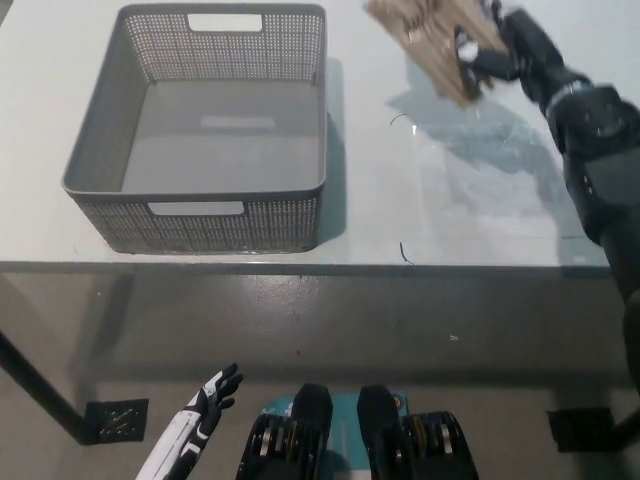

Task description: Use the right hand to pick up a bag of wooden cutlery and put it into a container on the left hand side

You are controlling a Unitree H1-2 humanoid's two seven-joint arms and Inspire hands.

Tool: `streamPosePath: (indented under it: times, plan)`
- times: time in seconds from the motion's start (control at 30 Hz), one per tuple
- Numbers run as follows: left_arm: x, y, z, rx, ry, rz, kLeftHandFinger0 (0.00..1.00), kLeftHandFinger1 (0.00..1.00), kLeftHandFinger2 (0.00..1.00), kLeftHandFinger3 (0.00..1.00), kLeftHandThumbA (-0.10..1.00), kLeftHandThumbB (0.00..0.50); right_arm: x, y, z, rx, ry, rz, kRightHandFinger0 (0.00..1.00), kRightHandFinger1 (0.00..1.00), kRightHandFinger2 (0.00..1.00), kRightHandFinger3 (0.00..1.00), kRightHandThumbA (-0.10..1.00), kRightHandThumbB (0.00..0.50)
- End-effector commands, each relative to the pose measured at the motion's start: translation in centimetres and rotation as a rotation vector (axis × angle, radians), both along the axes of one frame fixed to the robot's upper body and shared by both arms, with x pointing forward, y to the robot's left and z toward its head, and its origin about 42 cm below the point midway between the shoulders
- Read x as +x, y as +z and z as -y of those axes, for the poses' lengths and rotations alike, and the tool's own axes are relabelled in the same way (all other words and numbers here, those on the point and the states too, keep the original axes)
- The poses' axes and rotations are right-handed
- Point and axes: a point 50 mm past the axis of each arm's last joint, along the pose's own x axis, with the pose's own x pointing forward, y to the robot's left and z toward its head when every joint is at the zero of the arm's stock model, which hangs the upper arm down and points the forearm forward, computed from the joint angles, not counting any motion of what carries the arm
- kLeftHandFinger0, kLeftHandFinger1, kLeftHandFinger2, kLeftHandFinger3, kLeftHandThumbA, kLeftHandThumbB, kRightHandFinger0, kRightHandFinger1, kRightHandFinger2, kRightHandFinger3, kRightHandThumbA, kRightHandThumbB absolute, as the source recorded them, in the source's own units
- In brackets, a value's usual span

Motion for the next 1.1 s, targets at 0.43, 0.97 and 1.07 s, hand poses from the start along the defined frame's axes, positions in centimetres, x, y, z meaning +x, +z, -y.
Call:
streamPosePath:
  times: [0.43,0.97,1.07]
  plan:
    - [-0.5,0.2,0.0,-0.016,-0.021,0.027,1.0,1.0,1.0,1.0,1.0,0.413,-1.0,10.8,-13.1,0.104,0.211,0.233,0.1,0.43,0.66,0.55,-0.1,0.195]
    - [0.0,0.6,0.5,-0.002,-0.05,0.046,1.0,1.0,1.0,1.0,1.0,0.435,-3.0,7.4,-21.0,-0.074,0.307,0.146,0.48,0.77,0.99,0.98,0.36,0.324]
    - [0.0,0.7,0.4,-0.002,-0.06,0.046,1.0,1.0,1.0,1.0,1.0,0.434,-2.9,6.8,-20.4,-0.13,0.392,0.094,1.0,1.0,1.0,1.0,0.64,0.45]
